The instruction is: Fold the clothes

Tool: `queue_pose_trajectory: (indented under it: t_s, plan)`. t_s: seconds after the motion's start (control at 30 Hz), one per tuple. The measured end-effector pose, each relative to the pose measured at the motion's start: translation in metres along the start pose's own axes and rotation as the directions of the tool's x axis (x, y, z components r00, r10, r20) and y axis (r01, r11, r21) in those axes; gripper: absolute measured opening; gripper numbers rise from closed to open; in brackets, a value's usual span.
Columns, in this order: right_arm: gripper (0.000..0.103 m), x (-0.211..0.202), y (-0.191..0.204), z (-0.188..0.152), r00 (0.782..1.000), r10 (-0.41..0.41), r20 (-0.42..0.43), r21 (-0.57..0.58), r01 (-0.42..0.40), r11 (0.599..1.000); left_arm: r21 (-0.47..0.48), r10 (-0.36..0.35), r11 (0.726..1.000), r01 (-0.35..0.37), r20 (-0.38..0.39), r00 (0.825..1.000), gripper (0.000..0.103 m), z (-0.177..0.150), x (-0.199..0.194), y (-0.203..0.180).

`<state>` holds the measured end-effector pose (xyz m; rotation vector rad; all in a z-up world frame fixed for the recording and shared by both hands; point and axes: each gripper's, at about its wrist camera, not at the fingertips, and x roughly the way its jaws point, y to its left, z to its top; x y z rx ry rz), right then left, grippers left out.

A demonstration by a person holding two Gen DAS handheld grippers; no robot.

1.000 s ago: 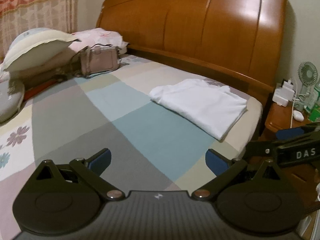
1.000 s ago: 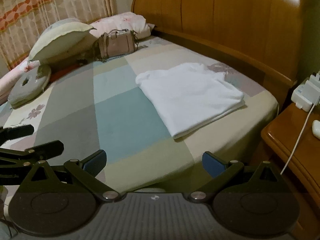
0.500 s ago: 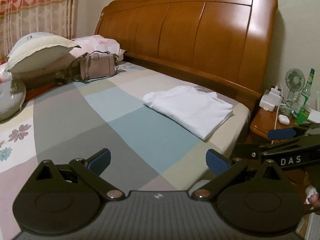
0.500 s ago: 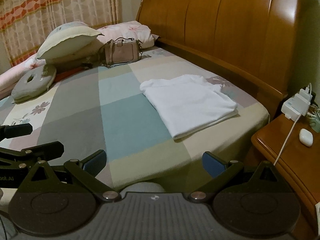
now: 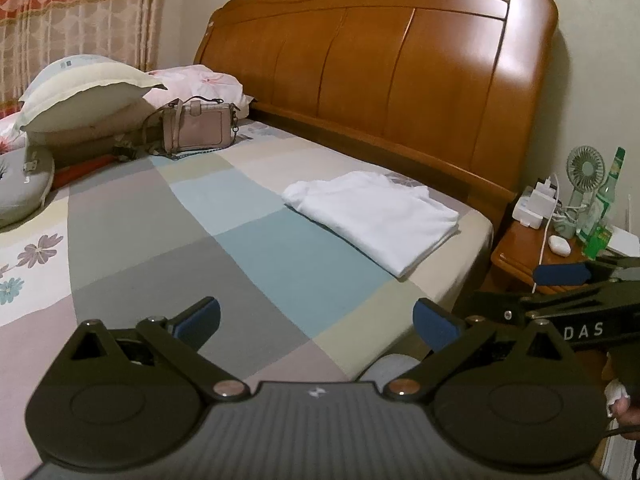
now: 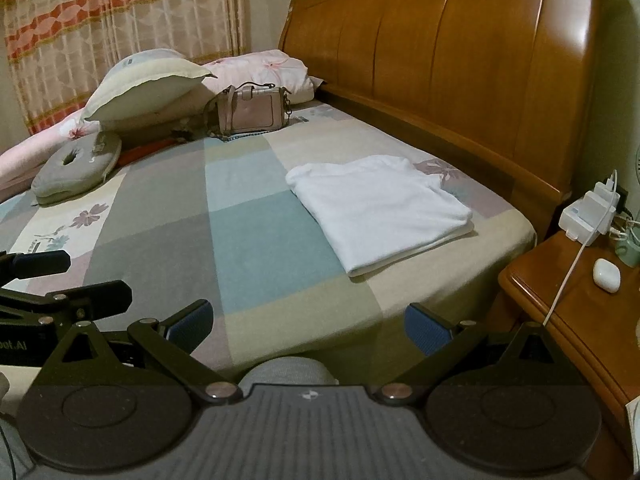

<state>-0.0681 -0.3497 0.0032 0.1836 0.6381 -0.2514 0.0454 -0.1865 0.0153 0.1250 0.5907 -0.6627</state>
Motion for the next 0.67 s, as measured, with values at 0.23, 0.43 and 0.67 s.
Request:
queue_pose_trajectory:
  t_s: [0.23,0.43,0.67]
  plan:
    - [0.103,0.001,-0.0009,-0.0001,1.0,-0.001,-0.005,0.004,0.001,1.0,0.002,0.002,1.0,-0.002,-0.002,1.0,0.102,0.0005,0.0009,-0.0005]
    - [0.103,0.0013,-0.0015,-0.001,1.0,0.002,-0.008,0.004,-0.002,1.0,0.002,0.003,1.0,-0.003,-0.005,1.0,0.102,0.0001,0.0008,0.0]
    - [0.103,0.0005,-0.0026,-0.0011,1.0,0.002,-0.005,0.007,-0.002,1.0,0.015,0.003,1.0,-0.003,-0.001,1.0,0.102,0.0001,-0.0005,-0.0035]
